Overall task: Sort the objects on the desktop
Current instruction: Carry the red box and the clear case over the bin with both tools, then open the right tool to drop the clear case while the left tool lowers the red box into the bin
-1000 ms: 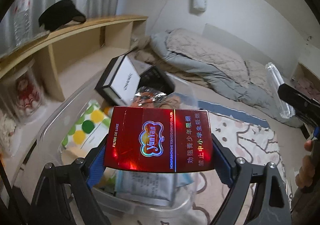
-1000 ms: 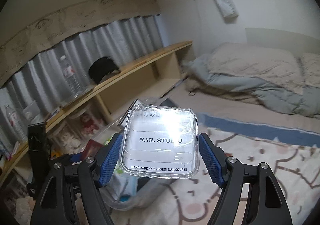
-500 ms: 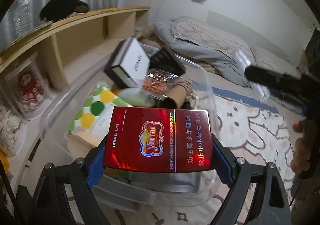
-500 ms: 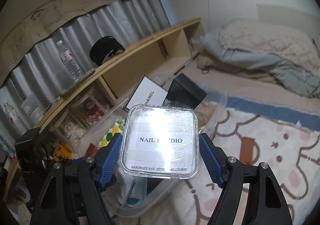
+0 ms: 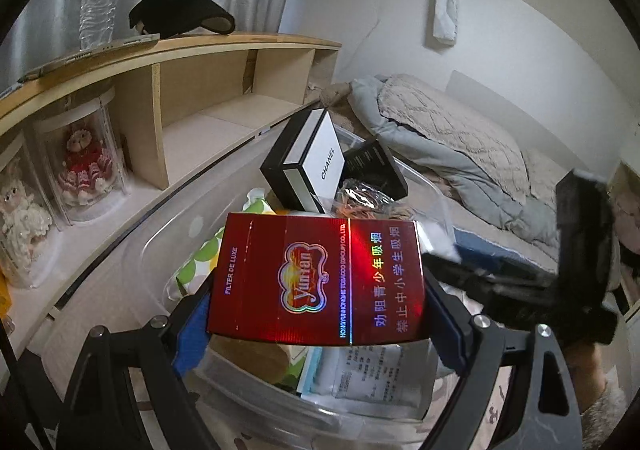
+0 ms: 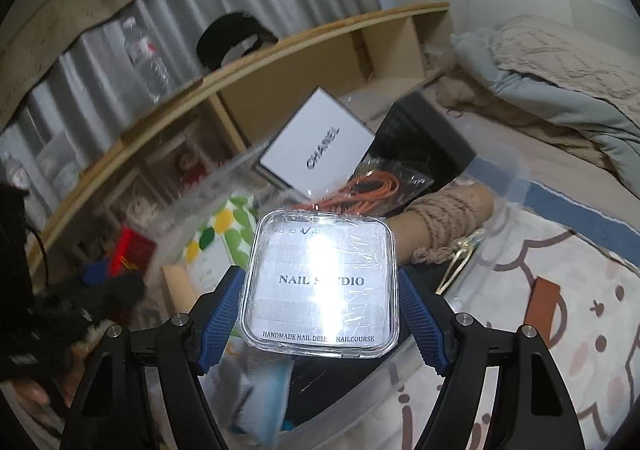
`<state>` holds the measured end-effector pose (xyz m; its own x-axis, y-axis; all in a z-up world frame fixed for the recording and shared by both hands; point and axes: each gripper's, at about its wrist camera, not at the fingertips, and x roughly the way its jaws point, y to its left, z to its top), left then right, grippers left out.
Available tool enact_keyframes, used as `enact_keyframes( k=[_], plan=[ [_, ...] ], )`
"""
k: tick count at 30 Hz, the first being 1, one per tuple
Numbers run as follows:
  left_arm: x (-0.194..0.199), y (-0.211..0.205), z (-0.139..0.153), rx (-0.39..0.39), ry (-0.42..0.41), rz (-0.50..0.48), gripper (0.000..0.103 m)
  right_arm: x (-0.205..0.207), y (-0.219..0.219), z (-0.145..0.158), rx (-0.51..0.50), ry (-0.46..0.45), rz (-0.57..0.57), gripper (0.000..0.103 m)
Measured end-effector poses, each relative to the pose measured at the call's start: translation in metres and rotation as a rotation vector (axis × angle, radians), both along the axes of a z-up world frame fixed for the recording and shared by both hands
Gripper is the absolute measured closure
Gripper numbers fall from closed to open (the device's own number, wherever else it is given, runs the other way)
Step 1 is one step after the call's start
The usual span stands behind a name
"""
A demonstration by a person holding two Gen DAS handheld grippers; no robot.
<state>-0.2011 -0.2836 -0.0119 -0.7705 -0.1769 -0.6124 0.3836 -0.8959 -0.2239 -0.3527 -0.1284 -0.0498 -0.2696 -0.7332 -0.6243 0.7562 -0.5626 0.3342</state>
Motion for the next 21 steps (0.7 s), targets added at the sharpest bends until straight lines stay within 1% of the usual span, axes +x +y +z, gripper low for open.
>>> enact_keyframes(
  k=[4, 5, 6, 7, 10, 14, 17, 18, 19, 21],
  plan=[
    [-0.007, -0.007, -0.002, 0.019, 0.007, 0.014, 0.012, -0.003, -0.009, -0.009, 0.096, 0.031, 0.019, 0.026],
    [-0.009, -0.008, -0.002, 0.025, 0.01, 0.018, 0.012, -0.004, -0.008, -0.009, 0.102, 0.029, 0.022, 0.024],
    [-0.013, -0.009, -0.004, 0.039, 0.013, 0.022, 0.012, -0.005, -0.006, -0.007, 0.101, 0.014, 0.023, 0.015],
    [-0.016, -0.009, -0.005, 0.052, 0.015, 0.022, 0.012, -0.007, -0.004, -0.005, 0.091, 0.009, 0.019, 0.007],
    [-0.029, -0.005, -0.009, 0.079, 0.014, 0.007, 0.012, -0.009, 0.007, 0.003, 0.056, 0.011, 0.012, 0.007],
    [-0.039, 0.005, -0.01, 0.04, 0.001, -0.009, 0.012, -0.019, 0.024, 0.014, -0.028, -0.019, -0.023, 0.007],
    [-0.043, 0.004, -0.013, 0.054, -0.008, -0.012, 0.012, -0.027, 0.035, 0.02, -0.09, -0.048, -0.049, 0.007],
    [-0.044, 0.003, -0.014, 0.068, -0.008, -0.012, 0.012, -0.028, 0.038, 0.022, -0.1, -0.052, -0.058, 0.01],
    [-0.046, 0.002, -0.015, 0.089, -0.009, -0.012, 0.012, -0.031, 0.04, 0.023, -0.108, -0.055, -0.069, 0.016],
    [-0.052, -0.001, -0.015, 0.128, -0.008, -0.009, 0.012, -0.034, 0.044, 0.025, -0.117, -0.066, -0.092, 0.018]
  ],
)
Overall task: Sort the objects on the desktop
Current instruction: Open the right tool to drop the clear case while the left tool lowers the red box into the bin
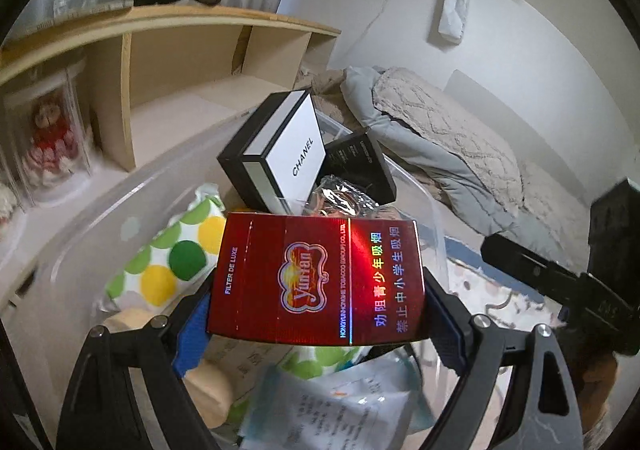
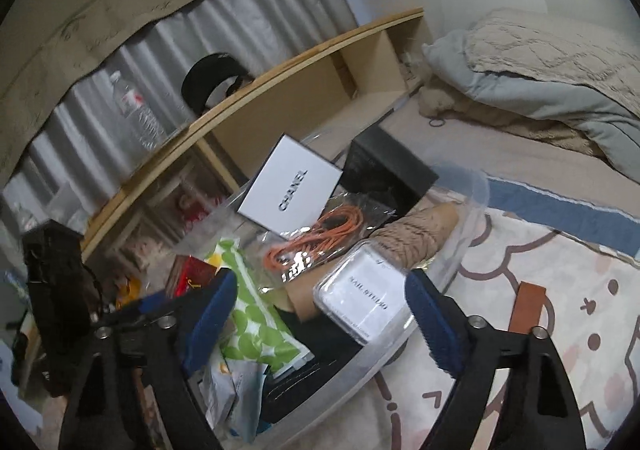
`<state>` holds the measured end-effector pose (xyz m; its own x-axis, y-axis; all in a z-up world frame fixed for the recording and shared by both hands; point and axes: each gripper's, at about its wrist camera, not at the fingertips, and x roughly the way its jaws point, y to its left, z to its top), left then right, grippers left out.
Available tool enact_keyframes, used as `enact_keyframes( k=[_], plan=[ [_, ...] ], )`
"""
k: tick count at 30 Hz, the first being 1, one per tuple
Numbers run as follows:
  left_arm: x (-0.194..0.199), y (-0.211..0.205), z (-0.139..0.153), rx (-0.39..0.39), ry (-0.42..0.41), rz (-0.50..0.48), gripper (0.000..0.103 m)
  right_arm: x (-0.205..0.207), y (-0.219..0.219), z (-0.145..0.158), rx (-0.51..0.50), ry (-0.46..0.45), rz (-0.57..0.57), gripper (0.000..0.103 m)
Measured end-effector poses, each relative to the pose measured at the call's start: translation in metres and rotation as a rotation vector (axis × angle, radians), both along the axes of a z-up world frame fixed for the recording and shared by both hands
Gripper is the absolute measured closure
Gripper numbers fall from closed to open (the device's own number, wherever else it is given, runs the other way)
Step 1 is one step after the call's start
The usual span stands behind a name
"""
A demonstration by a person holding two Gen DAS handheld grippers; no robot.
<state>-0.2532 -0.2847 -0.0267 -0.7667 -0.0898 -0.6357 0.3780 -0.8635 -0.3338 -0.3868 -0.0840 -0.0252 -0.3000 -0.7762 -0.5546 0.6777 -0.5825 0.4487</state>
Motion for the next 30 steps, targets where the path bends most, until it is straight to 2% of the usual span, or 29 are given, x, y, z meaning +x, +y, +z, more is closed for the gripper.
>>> enact_keyframes(
  k=[6, 9, 13, 14, 20, 23, 24, 30],
  plan=[
    [-0.033, -0.013, 0.013, 0.146, 0.025, 0.014, 0.012, -0.002, 0.009, 0.004, -0.011, -0.004, -0.026, 0.022],
    [-0.052, -0.014, 0.013, 0.187, 0.006, 0.035, 0.012, -0.002, 0.014, 0.007, -0.013, 0.009, -0.034, 0.022],
    [-0.081, -0.012, 0.006, 0.286, -0.034, 0.065, 0.012, -0.007, 0.024, 0.009, -0.032, 0.01, -0.052, 0.022],
    [-0.088, -0.01, 0.005, 0.288, -0.043, 0.078, 0.012, -0.008, 0.026, 0.01, -0.038, 0.009, -0.055, 0.022],
    [-0.119, -0.001, 0.001, 0.228, -0.068, 0.16, 0.012, -0.016, 0.042, 0.013, -0.096, -0.006, -0.075, 0.022],
    [-0.129, 0.003, -0.001, 0.16, -0.091, 0.165, 0.007, -0.019, 0.044, 0.012, -0.112, -0.01, -0.064, 0.022],
    [-0.129, 0.005, 0.0, 0.127, -0.099, 0.169, 0.002, -0.019, 0.045, 0.012, -0.11, -0.007, -0.061, 0.022],
    [-0.11, 0.019, 0.01, 0.0, -0.085, 0.13, 0.002, -0.02, 0.049, 0.011, -0.111, 0.004, -0.057, 0.022]
  ],
)
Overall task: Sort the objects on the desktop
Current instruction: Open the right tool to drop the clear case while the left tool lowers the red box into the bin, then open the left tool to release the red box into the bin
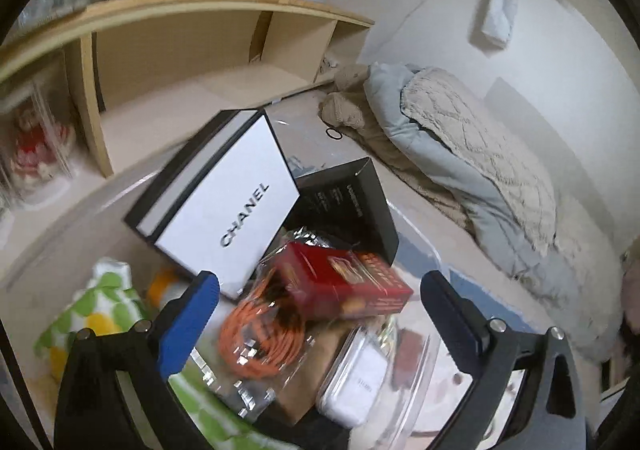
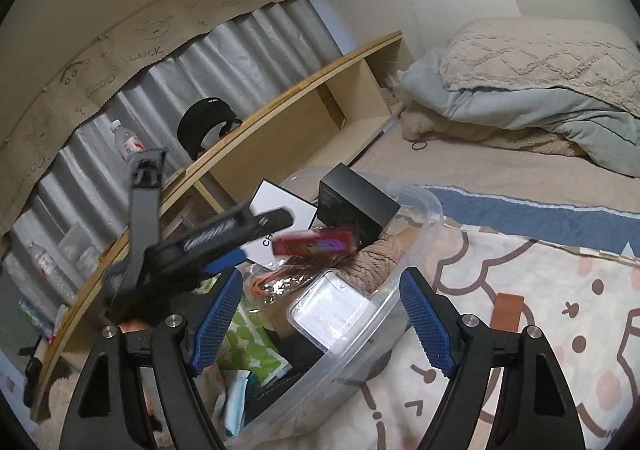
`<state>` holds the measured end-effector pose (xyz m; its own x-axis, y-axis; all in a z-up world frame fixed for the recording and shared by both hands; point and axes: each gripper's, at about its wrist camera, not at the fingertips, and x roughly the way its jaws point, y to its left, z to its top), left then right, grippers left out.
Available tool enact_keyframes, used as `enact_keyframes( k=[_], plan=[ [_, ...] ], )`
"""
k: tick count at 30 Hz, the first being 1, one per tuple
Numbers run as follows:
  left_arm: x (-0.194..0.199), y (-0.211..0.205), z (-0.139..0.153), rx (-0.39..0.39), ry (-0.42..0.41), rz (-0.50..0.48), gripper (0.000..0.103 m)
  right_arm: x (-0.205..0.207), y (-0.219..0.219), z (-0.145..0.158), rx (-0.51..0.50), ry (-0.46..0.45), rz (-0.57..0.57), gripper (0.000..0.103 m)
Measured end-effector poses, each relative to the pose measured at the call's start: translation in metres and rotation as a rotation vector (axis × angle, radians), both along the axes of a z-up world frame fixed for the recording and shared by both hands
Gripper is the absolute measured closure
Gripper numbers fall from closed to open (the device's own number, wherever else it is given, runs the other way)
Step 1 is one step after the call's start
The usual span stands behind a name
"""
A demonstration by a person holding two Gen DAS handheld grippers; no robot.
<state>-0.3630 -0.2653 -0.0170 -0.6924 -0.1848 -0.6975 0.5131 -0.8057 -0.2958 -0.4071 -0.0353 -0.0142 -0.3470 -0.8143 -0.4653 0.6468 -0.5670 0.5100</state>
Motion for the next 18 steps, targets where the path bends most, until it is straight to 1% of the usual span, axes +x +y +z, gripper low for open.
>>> enact_keyframes(
  k=[7, 12, 18],
  plan=[
    [0.035, 0.013, 0.007, -0.024, 0.021, -0.022, 0.002, 0.006, 0.002, 0.004, -0.006, 0.002, -0.007, 0.022],
    [0.061, 0.022, 0.012, -0.046, 0.045, -0.022, 0.002, 0.018, 0.003, 0.012, 0.003, 0.041, -0.015, 0.022],
    [0.089, 0.031, 0.02, -0.063, 0.064, -0.03, 0.002, 0.036, -0.001, 0.021, 0.039, 0.092, -0.036, 0.022]
  ],
)
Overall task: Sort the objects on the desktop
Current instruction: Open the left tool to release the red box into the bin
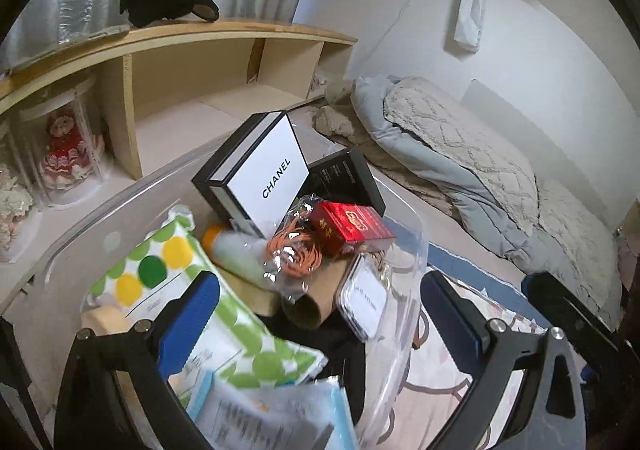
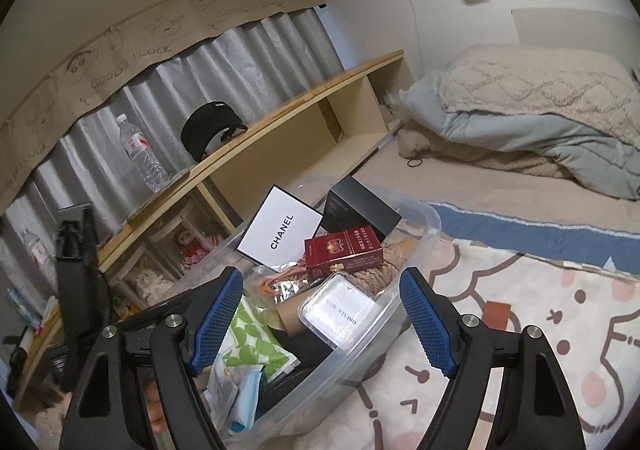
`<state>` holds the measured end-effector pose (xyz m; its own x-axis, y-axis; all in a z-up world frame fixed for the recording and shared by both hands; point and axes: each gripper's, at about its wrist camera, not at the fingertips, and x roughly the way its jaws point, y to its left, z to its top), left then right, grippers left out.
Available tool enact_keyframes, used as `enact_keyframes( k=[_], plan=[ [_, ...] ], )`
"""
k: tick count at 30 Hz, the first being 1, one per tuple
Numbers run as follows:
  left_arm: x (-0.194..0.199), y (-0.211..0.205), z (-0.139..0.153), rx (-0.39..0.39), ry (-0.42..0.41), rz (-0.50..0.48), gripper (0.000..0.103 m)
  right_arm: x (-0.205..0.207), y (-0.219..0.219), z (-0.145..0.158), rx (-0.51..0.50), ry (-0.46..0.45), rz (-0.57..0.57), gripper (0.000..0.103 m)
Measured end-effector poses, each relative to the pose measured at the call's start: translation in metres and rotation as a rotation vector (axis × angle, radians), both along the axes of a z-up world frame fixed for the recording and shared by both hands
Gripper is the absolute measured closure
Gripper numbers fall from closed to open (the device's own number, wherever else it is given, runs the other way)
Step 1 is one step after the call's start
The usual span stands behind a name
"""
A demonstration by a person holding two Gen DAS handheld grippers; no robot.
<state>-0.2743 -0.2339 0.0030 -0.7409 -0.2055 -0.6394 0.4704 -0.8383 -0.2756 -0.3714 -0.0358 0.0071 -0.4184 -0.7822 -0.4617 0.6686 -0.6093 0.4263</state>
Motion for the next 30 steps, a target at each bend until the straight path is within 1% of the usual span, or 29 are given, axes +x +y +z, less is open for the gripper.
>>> enact_keyframes(
  k=[5, 9, 13, 19, 20, 21, 22, 27, 30],
  plan=[
    [0.019, 0.009, 0.006, -0.024, 0.018, 0.0, 0.002, 0.014, 0.001, 0.007, 0.028, 0.03, -0.007, 0.022],
    [0.032, 0.018, 0.013, -0.057, 0.038, -0.007, 0.002, 0.02, 0.009, 0.011, 0.042, 0.054, -0.036, 0.022],
    [0.041, 0.028, 0.018, -0.101, 0.054, -0.02, 0.002, 0.023, 0.018, 0.012, 0.065, 0.068, -0.076, 0.022],
    [0.044, 0.043, 0.02, -0.163, 0.055, -0.042, 0.0, 0.025, 0.033, 0.014, 0.109, 0.087, -0.163, 0.021],
    [0.045, 0.045, 0.021, -0.176, 0.056, -0.042, 0.0, 0.026, 0.036, 0.014, 0.118, 0.093, -0.178, 0.019],
    [0.046, 0.047, 0.022, -0.186, 0.058, -0.042, 0.0, 0.026, 0.037, 0.014, 0.128, 0.097, -0.19, 0.007],
    [0.046, 0.047, 0.022, -0.189, 0.058, -0.042, 0.0, 0.026, 0.04, 0.014, 0.136, 0.101, -0.2, 0.0],
    [0.052, 0.052, 0.025, -0.194, 0.068, -0.042, 0.0, 0.032, 0.053, 0.012, 0.185, 0.145, -0.269, 0.0],
    [0.056, 0.058, 0.028, -0.211, 0.082, -0.049, 0.0, 0.034, 0.06, 0.011, 0.194, 0.149, -0.278, 0.0]
  ],
)
